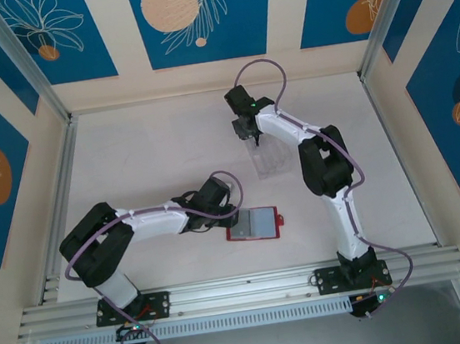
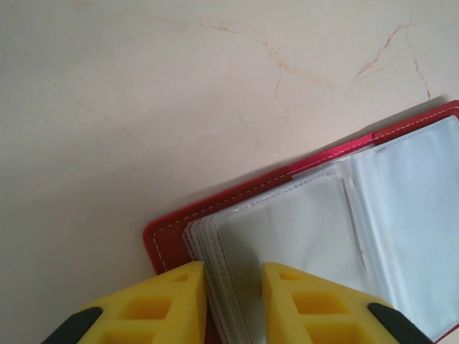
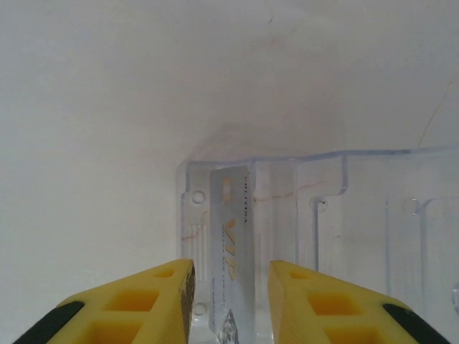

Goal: Put the credit cards into the card holder
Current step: Pick up the credit card from the storage box.

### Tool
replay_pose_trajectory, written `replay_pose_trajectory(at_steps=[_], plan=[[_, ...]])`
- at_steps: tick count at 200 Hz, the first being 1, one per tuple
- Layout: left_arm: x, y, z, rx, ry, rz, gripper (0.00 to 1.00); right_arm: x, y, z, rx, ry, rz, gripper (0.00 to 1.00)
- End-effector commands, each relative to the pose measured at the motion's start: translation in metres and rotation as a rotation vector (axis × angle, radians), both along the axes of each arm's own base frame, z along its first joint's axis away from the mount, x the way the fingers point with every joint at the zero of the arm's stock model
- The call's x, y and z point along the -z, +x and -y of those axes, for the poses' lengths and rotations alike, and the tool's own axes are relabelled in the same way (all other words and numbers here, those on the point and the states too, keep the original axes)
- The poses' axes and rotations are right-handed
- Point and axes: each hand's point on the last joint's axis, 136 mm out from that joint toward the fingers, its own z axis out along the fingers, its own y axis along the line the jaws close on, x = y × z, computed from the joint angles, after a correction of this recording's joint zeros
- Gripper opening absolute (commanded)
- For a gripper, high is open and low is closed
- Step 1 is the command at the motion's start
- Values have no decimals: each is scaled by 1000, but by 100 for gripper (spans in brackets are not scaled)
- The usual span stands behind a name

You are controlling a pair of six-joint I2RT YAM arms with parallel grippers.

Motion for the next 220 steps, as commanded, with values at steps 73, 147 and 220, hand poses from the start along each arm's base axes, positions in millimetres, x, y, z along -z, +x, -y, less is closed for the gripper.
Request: replay_pose_trajectory(at_steps=[73,147,220], plan=[[24,-17,-11,11,68,-56,24,18,8,4,-20,-29,-45,32],[25,-18,-13,6,73,-59,25,17,8,-2,-34,1,-51,19],[24,-17,-13,4,73,-58,24,18,8,-4,-42,14,-65,3]])
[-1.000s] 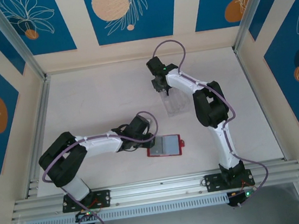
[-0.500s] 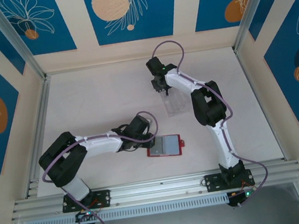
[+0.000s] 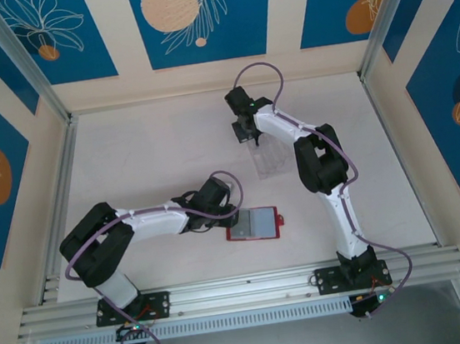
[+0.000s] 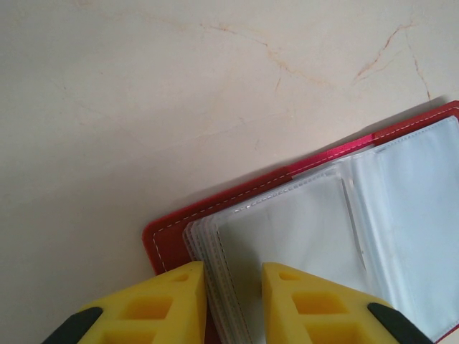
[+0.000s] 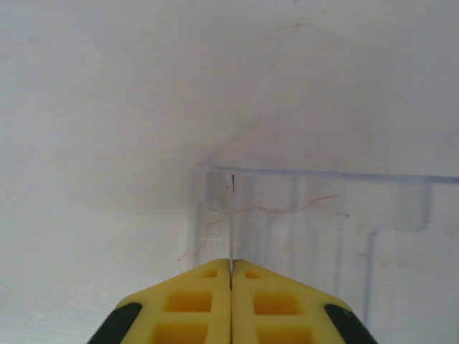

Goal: Put the credit cards into the card holder
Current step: Pick up the credit card from the storage box.

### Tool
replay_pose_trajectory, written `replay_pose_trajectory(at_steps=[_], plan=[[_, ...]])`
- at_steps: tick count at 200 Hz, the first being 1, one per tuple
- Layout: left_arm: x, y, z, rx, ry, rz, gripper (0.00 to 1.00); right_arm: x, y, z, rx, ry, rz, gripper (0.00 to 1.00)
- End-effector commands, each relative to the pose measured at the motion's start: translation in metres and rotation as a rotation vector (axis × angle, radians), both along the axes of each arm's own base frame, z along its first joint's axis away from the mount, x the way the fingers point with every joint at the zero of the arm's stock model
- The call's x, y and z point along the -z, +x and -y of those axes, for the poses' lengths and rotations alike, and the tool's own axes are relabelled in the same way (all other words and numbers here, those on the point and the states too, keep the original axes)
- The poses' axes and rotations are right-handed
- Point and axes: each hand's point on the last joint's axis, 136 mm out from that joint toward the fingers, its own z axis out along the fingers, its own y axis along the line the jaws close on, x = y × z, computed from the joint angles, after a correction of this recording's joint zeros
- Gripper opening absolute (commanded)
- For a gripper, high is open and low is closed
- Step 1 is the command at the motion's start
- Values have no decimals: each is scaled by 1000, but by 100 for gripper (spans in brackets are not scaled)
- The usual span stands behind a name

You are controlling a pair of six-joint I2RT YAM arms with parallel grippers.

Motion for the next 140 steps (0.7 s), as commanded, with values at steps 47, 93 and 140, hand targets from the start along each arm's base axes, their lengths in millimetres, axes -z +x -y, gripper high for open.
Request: replay_pose_trajectory(at_steps=[47,93,140], plan=[[25,-18,-14,1,73,-63,24,-38,1,-7,-22,55,23,0],[26,-19,-15,4,76,-64,24,-106,-10,-17,-50,130,164,0],[25,-18,-17,5,88,-56,24,-158,-75,-25,-78,283,237,0]])
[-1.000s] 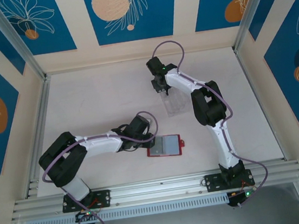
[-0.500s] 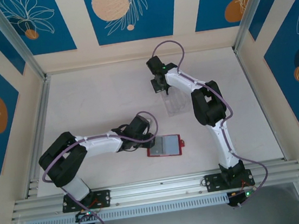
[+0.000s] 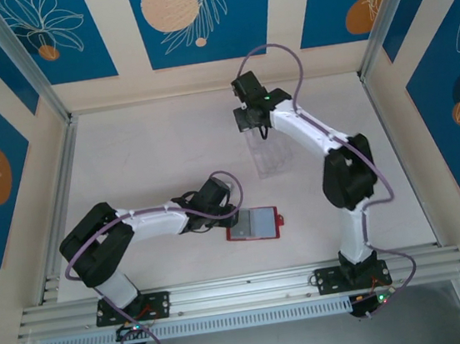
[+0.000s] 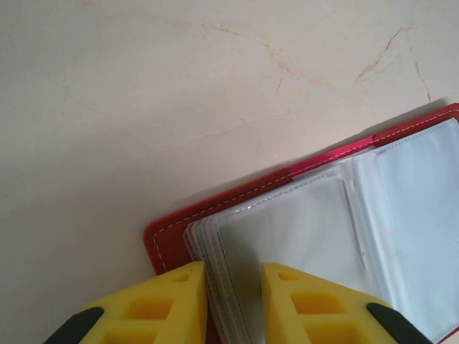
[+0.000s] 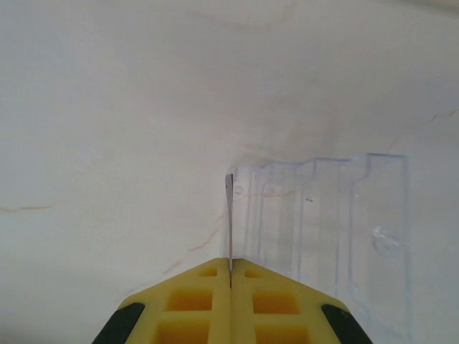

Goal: Put the credit cards into the card holder
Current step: Pick up the credit card from the storage box, then insert the credit card into the card slot.

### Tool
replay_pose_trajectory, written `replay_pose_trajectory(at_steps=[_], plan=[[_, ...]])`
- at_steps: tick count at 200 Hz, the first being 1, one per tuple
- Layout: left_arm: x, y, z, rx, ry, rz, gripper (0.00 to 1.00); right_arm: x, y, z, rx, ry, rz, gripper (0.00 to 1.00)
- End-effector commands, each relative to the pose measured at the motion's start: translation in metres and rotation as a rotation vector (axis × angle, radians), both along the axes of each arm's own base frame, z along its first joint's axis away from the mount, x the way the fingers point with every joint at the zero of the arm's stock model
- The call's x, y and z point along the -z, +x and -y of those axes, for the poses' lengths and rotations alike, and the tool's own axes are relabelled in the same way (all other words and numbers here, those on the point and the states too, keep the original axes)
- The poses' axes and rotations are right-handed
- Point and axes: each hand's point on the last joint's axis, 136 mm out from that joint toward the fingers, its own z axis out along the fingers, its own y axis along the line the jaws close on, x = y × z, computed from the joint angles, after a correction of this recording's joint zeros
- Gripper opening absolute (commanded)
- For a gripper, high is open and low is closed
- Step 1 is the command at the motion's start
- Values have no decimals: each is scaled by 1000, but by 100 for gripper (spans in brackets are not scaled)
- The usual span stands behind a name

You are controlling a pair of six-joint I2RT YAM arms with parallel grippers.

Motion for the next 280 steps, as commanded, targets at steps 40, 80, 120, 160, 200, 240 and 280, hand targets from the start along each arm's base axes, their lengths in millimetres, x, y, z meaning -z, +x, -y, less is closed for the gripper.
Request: replay_pose_trajectory(at_steps=[40,80,120,160,200,240,280], plan=[[27,-19,-18,19,101,-56,22,6,-113,-18,-67,295,-57,0],[28,-21,-21,20,113,-61,19,49,-169,-18,-55,540,-119,0],[31,-22,-24,18,126,-66,18,75,-191,-10,12,697,-125,0],[34,-23,-28,5,136,-71,18,97,-206,-9,61,795,-180,0],[37,-25,-30,-1,139,-77,17,117,-221,-1,120,813,-200,0],[38,-27,-31,-2,139,-81,17,132,-230,-1,155,836,-218,0],[38,-28,-33,-1,142,-80,17,142,-234,-2,194,841,-225,0]])
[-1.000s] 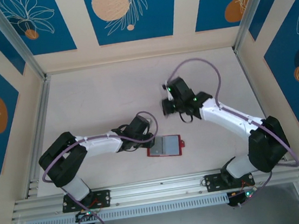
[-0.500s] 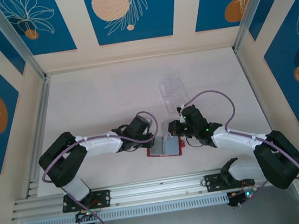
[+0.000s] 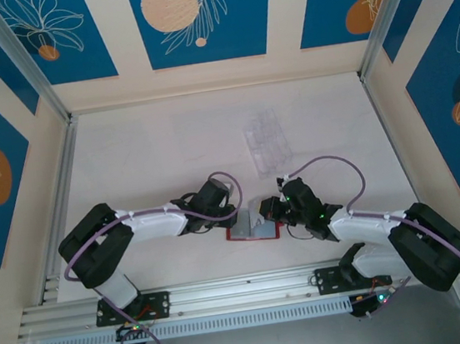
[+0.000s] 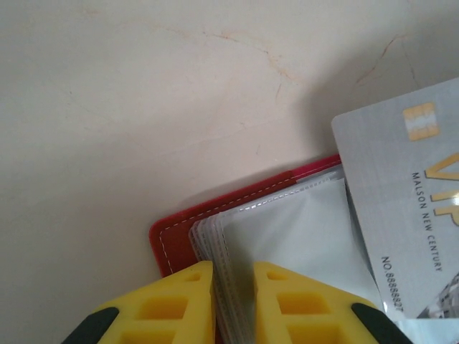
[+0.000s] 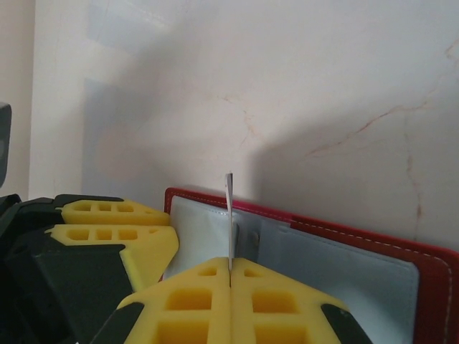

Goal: Put the credit cards into the card holder
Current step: Insert the credit card into the card slot.

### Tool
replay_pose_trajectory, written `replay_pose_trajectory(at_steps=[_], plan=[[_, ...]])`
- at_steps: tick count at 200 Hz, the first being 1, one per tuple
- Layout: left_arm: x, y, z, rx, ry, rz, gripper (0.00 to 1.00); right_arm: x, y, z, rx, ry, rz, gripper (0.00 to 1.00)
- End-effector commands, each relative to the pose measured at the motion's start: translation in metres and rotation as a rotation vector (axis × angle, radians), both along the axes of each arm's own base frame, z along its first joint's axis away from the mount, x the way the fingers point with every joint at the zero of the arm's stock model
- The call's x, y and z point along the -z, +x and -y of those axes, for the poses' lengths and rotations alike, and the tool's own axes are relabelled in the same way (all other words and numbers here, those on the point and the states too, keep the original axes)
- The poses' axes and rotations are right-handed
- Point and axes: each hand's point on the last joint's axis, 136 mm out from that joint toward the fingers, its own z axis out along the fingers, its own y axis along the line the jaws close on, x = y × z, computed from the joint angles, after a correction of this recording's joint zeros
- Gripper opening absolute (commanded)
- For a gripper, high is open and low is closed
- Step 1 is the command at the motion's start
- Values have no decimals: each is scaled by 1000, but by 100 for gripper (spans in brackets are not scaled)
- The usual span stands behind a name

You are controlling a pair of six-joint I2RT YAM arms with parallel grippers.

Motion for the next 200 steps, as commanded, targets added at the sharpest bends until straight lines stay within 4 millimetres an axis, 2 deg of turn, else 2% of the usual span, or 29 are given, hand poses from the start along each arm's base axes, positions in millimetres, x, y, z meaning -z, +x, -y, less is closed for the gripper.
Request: replay_pose_trajectory(at_steps=[1,73,112,161,200], plan=[[37,-28,-32,2,152,-99,17,1,4,0,55,30,5,0],[38,-29,-32,2,150,-100,17,11,1,-2,82,41,-32,0],[39,-30,-34,-1,154,-101,17,20,-4,6,120,15,-50,0],[40,-30,-35,1,159,-101,17,29,-19,24,184,-56,-50,0],[41,-29,-33,3,157,-105,17,38,-30,28,203,-91,-57,0]])
